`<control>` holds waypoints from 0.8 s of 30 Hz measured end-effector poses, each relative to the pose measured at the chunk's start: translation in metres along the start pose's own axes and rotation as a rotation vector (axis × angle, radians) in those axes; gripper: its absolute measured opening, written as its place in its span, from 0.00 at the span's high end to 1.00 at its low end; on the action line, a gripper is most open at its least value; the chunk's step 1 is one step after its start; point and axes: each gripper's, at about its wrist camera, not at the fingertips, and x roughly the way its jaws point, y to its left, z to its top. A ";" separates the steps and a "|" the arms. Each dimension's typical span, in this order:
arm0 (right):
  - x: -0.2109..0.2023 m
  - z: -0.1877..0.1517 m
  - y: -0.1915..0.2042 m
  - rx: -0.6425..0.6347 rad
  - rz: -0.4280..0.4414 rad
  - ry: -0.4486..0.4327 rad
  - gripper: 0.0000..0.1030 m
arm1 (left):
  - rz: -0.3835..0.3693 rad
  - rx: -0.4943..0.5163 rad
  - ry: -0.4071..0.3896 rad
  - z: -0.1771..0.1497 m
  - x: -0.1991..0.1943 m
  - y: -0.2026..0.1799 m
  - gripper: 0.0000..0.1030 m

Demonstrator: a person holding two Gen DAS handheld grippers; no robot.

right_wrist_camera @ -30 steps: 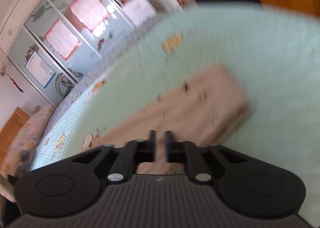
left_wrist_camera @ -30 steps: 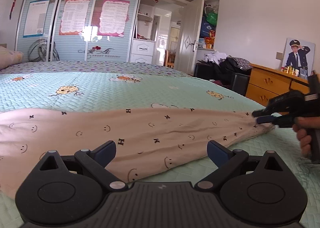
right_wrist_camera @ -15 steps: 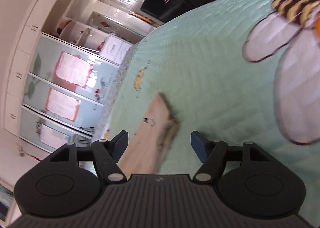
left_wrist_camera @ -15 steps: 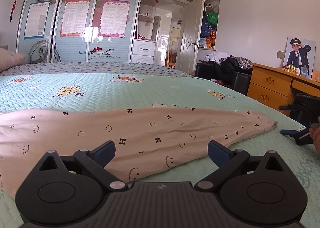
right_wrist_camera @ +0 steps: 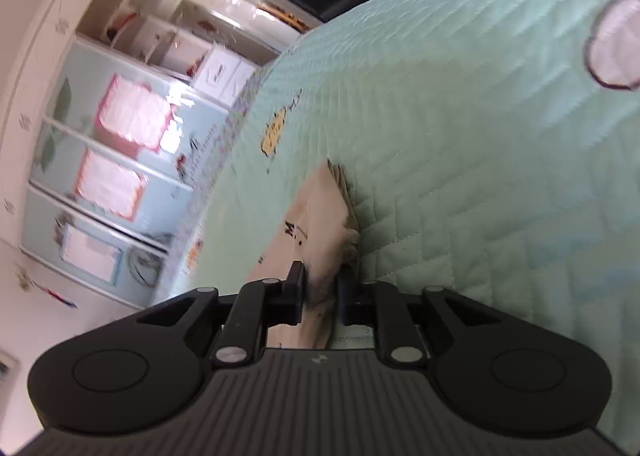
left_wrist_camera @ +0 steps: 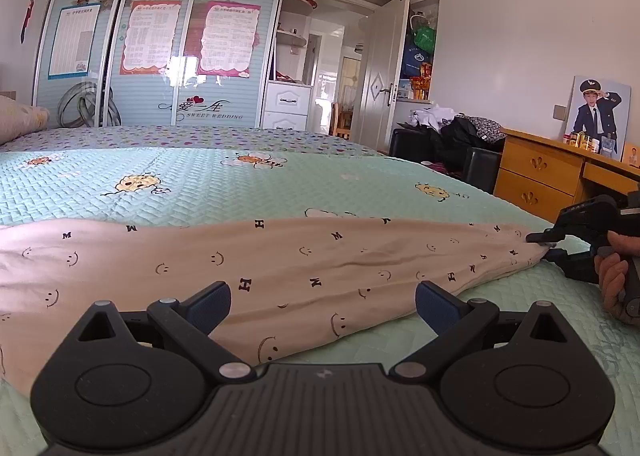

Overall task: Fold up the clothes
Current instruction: 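Grasp the pants' cuff tip with the right tool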

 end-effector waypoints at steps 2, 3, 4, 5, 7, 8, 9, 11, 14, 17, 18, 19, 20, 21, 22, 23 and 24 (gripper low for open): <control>-0.003 -0.001 -0.006 0.016 0.039 -0.003 0.72 | -0.002 -0.004 0.001 0.000 0.000 0.001 0.04; -0.004 -0.001 -0.008 0.022 0.047 -0.001 0.72 | -0.003 -0.005 0.002 0.000 0.000 0.001 0.04; -0.005 0.000 -0.010 0.029 0.055 0.002 0.72 | -0.002 -0.005 0.001 0.000 0.000 0.001 0.04; -0.008 -0.001 -0.011 0.040 0.056 -0.004 0.72 | -0.002 -0.005 0.001 0.000 0.000 0.001 0.04; -0.015 -0.002 -0.013 0.062 0.056 -0.015 0.67 | -0.002 -0.005 0.002 0.000 0.001 0.001 0.04; -0.021 -0.004 -0.015 0.075 0.059 -0.029 0.64 | -0.002 -0.005 0.003 0.000 0.001 0.001 0.04; -0.024 -0.006 -0.016 0.086 0.067 -0.040 0.60 | -0.002 -0.005 0.004 0.000 0.001 0.001 0.04; -0.026 -0.008 -0.018 0.102 0.088 -0.051 0.56 | -0.001 -0.002 0.004 0.000 0.001 0.001 0.04; -0.013 -0.003 -0.011 0.125 0.091 -0.063 0.42 | 0.003 0.005 0.005 0.000 0.001 -0.001 0.04; 0.004 0.002 0.001 0.102 0.092 -0.057 0.28 | 0.005 0.009 0.008 -0.001 0.002 -0.001 0.04; 0.009 0.003 0.004 0.093 0.090 -0.050 0.26 | 0.006 0.009 0.009 -0.001 0.002 -0.001 0.04; 0.014 0.004 0.008 0.084 0.088 -0.044 0.26 | 0.006 0.009 0.009 -0.001 0.002 -0.001 0.04; 0.015 0.004 0.012 0.063 0.079 -0.045 0.29 | 0.005 0.008 0.010 -0.001 0.002 -0.001 0.04; 0.015 0.004 0.015 0.041 0.070 -0.046 0.47 | 0.005 0.007 0.010 -0.001 0.002 -0.001 0.04; 0.016 0.004 0.019 0.020 0.061 -0.047 0.64 | 0.004 0.006 0.010 -0.001 0.002 0.000 0.04; 0.012 0.002 0.024 -0.019 0.052 -0.060 0.87 | 0.003 0.005 0.010 -0.001 0.002 0.000 0.04; 0.008 0.001 0.029 -0.058 0.044 -0.073 0.87 | 0.002 0.005 0.009 -0.001 0.002 0.000 0.04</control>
